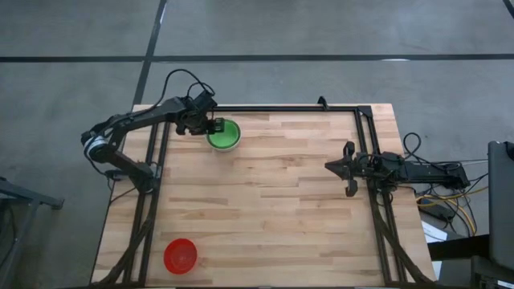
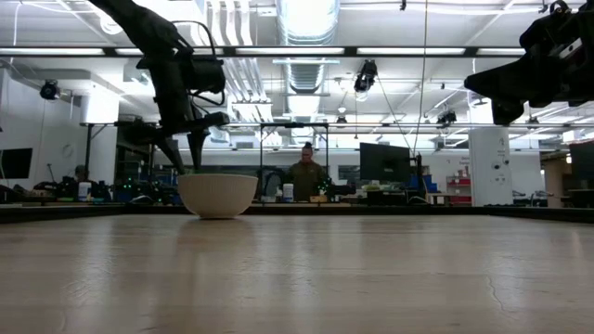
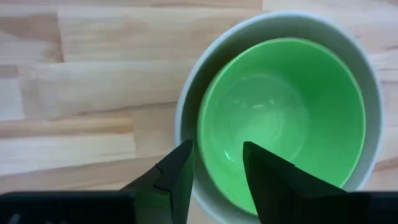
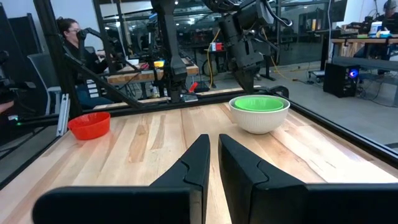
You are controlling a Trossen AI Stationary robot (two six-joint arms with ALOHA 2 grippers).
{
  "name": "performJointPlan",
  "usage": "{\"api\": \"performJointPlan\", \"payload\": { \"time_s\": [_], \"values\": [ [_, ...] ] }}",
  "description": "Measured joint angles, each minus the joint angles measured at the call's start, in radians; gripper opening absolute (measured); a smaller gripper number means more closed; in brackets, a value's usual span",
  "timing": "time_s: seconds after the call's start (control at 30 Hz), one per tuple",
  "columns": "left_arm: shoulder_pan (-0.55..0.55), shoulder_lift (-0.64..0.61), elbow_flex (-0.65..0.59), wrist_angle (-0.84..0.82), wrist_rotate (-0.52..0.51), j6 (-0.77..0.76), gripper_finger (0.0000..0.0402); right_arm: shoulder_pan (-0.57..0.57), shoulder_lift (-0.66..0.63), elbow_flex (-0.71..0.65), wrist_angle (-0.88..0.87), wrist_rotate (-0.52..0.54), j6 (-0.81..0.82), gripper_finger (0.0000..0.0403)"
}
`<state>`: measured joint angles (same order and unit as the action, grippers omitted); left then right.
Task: Nest bowls inside each other
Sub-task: Stack the orange bowl on the green bowl
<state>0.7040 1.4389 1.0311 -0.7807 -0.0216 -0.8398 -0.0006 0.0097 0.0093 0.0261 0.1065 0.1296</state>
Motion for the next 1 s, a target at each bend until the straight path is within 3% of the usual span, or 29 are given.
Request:
{"api": "performJointPlan", "payload": {
  "time_s": [0.47,1.0],
  "values": [
    [-0.069,-0.026,0.119,-0.199,0.008,0.147,0.0142,0.0,0.0,0.0,0.0,0.0,-0.001,0.0034],
    [-0.309,-0.223,0.113,-0.299,-0.051,0.078,0.0142,0.0,0.0,0.0,0.0,0.0,0.0,0.0034]
  ]
}}
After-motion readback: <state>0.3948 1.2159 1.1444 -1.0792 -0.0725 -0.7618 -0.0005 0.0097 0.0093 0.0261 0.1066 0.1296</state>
